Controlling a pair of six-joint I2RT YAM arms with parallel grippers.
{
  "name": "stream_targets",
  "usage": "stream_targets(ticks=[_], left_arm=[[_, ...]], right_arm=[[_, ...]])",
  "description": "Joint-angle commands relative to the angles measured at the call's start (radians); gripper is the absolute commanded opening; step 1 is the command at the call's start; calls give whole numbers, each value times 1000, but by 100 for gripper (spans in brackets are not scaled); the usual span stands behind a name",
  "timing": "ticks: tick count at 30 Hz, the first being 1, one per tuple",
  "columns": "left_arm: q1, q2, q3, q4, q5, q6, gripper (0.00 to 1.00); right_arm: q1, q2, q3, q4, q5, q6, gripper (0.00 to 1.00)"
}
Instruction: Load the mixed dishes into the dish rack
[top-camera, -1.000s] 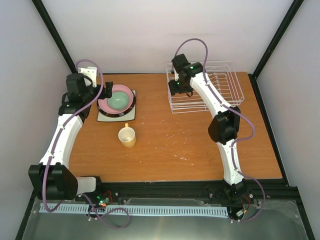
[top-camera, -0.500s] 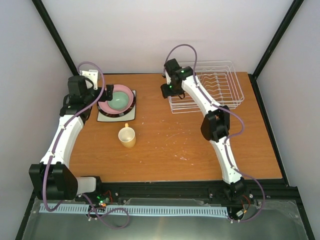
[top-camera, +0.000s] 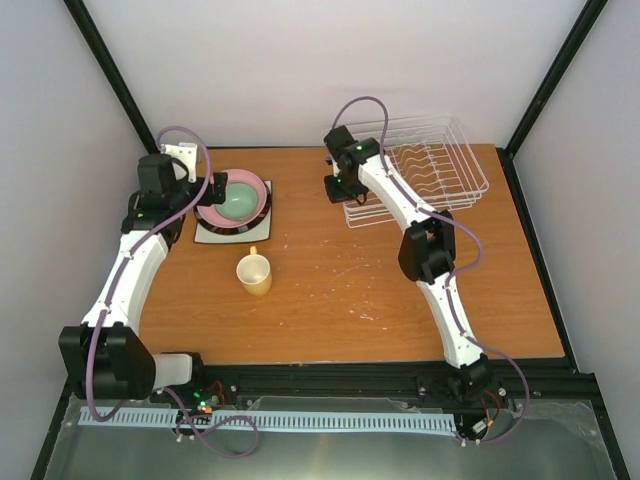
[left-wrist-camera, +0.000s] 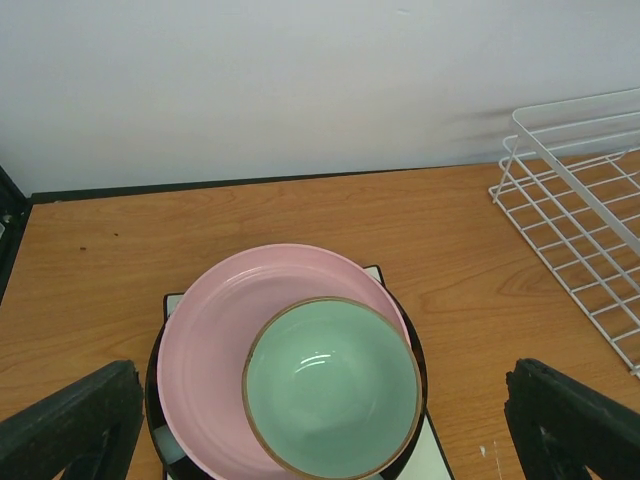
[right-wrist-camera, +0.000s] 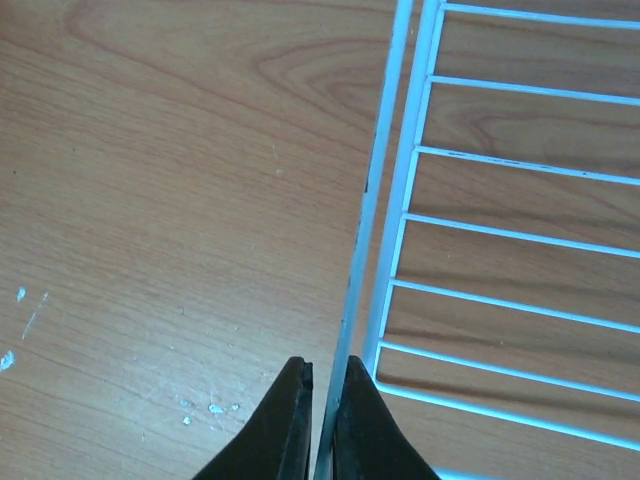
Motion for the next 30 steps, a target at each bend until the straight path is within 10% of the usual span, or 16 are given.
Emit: stream_targets(ticks=[1,15,30], left_arm=[[-1,10,4,16,-11,4,99],[-1,14,0,-22,79,-28,99],[-16,109,7,-55,273,-38,90]], right_arm=[[48,-82,-75,2,-26,-118,3],[105,-514,-710,-71,-246,-138,3],[97,-767,-1064,-153,-126,20,4]])
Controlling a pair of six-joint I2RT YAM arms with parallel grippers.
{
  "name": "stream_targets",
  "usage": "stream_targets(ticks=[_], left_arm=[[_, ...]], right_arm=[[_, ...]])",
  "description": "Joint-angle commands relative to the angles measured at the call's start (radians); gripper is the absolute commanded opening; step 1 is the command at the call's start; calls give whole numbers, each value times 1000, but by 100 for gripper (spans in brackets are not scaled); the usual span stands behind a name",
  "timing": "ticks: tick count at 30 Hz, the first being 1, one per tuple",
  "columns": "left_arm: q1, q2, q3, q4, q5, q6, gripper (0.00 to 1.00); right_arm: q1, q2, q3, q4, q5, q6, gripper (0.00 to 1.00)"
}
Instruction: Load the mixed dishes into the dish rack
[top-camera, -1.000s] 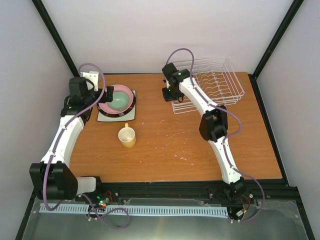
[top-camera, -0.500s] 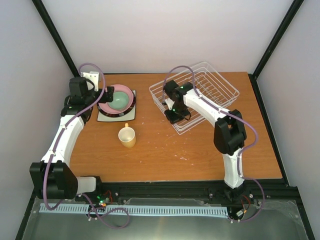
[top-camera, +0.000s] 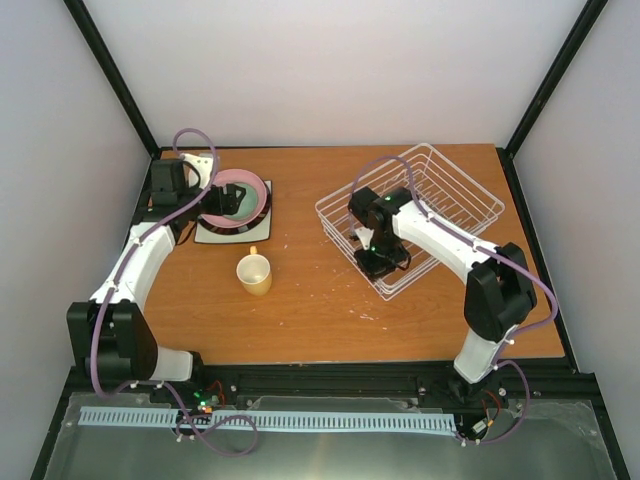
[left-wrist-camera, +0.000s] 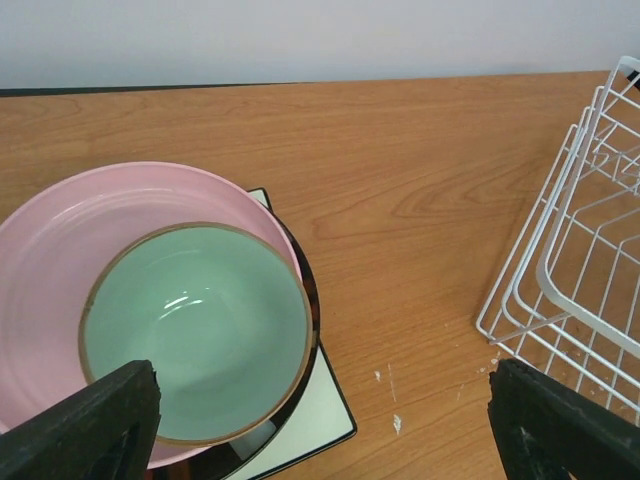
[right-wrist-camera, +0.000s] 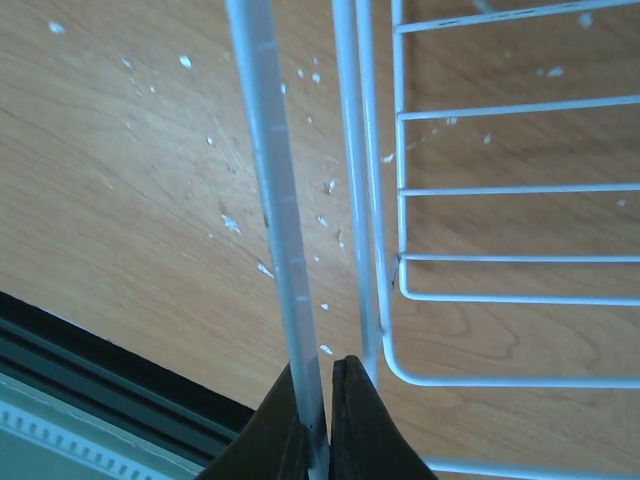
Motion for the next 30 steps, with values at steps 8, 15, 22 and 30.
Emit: stream_targets(ticks=[8,15,22,30], left_arm=[[-17,2,36,-12,22,-2,89],[-17,4,35,-3,11,-5,89],[-18,32,73,-6,-7,13,89],[-18,20,88,-39,-50,52,89]], right_arm=[[-5,-30,-172,17,-12,98,18],[-6,-88,-138,102,23,153,81],[-6,-211,63,195,138,267,80],[-135,-546,-148,222,265,823,52]])
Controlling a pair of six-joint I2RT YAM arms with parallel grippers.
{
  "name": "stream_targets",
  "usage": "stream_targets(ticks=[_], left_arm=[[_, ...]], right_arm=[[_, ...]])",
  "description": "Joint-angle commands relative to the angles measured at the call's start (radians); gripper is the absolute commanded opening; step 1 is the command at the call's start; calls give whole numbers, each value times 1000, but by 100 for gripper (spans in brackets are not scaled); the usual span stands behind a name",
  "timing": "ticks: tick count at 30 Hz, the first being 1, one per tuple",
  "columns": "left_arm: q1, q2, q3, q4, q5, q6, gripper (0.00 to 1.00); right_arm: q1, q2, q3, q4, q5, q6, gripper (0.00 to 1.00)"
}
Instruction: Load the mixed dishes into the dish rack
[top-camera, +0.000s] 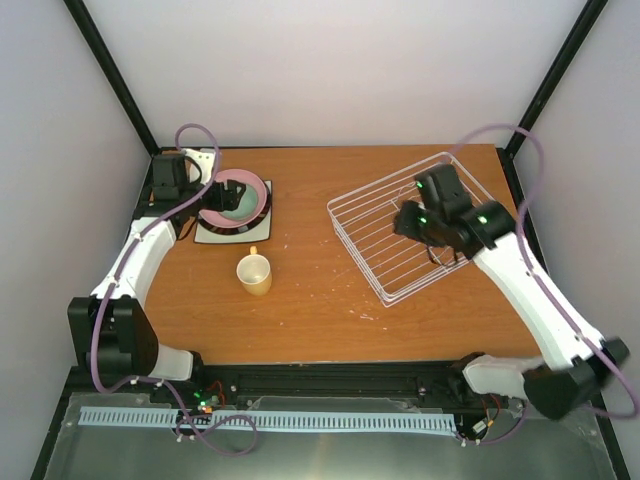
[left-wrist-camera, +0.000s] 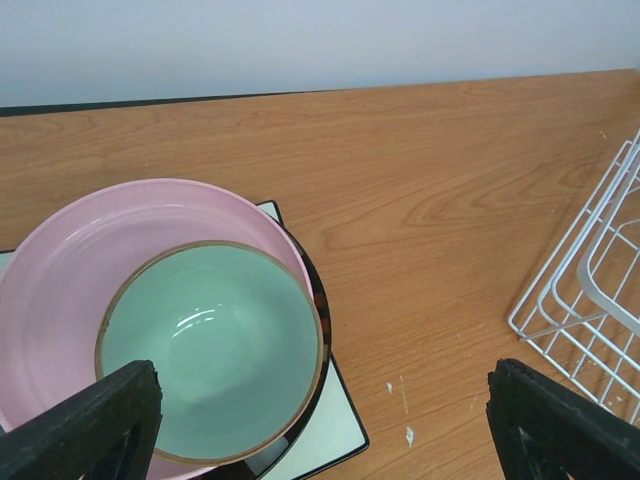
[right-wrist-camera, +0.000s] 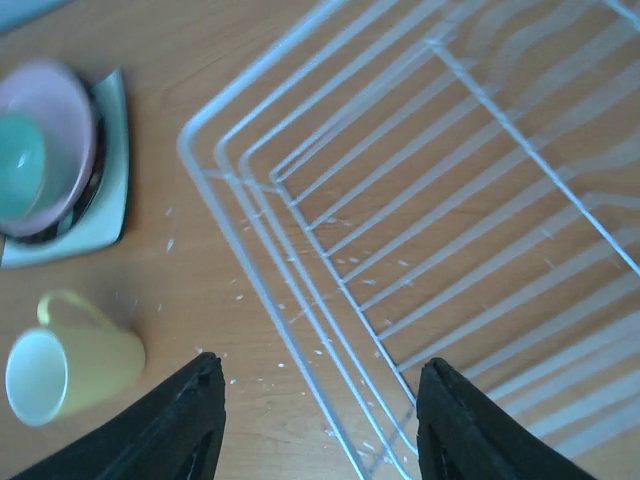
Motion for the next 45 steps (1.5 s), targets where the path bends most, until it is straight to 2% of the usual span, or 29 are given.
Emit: stream_targets(ticks=[1,5,9,17,22,27,36,45], left_arm=[[-6,-13,38,-26,-41,39,89],[-33,-21,42,-48,-79,50,89],[-62,-47,39,-48,-112,64,90],[-63,-153,-29,3,-95,66,90],[-63,-180,-53,14,-90,65,90],[-63,-193,-63,22,-80,64,90],[-63,-192,-69,21,-102,70,90],[-63,-178,-68,20,-123,77,90]], right_arm=[[-65,-163,-165,-57,75,392,52],[-72,-242,-195,-172,92,597,50],[-72,-302,-214,-211,132,790,51],[-72,-312,-289,-234,124,995,52],[-72,-295,-387,-194,103,1053,51],[-77,-263,-413,-153,140,1077,52],[-131,-176,-458,-53,132,1076,53],[-224,-116,-492,21,91,1004,52]])
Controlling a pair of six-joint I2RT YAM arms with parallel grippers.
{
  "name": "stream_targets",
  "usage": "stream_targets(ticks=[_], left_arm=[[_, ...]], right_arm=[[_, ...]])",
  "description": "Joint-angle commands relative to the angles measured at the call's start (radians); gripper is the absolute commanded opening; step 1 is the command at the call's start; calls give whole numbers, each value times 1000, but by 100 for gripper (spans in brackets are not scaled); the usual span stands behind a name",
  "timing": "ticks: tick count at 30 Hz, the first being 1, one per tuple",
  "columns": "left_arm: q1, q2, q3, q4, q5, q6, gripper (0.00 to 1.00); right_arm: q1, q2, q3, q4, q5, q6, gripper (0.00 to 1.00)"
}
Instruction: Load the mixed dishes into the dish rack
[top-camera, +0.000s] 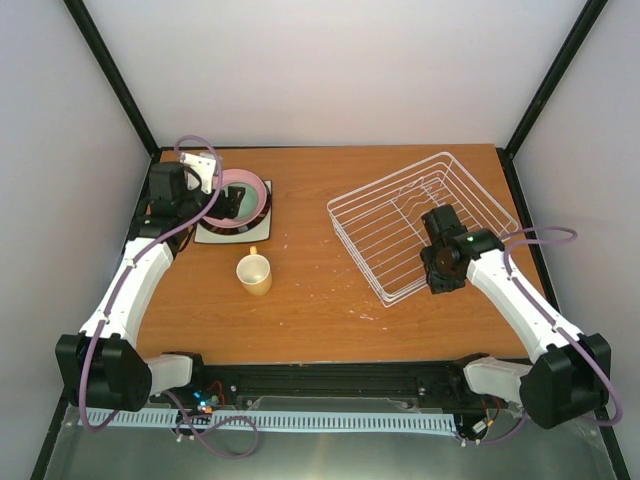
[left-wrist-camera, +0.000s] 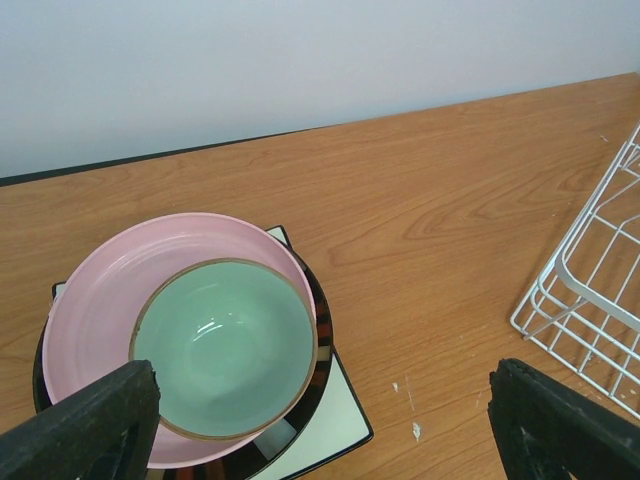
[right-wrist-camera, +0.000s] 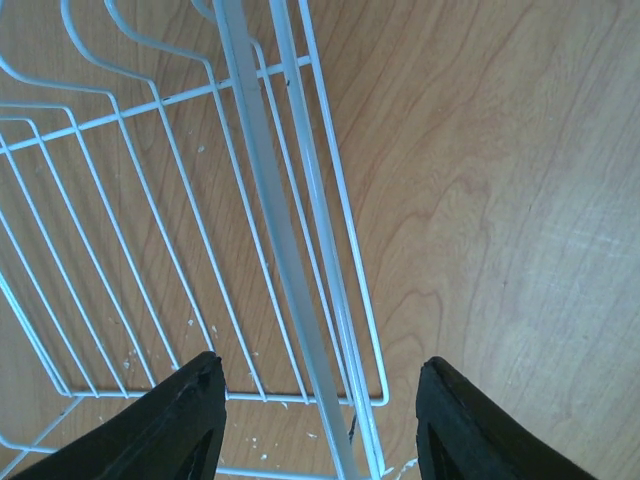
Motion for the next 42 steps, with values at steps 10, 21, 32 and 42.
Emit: stream_targets(ticks=[10,21,32,42], left_arm=[[-2,-2,-2,19,-39,33,90],[-2,-10,-8,21,-52,35,90],[-2,-23,-13,22,-61,33,91],[-2,-28,-11,19,-71,34,91]], right_arm=[[-52,115,-23,83,-20,-102,23],[-85,172,82,57,25,-353,3],[-99,416,236,21,-144,-845,3],[-98,610,551,-219,17,-1181,3]])
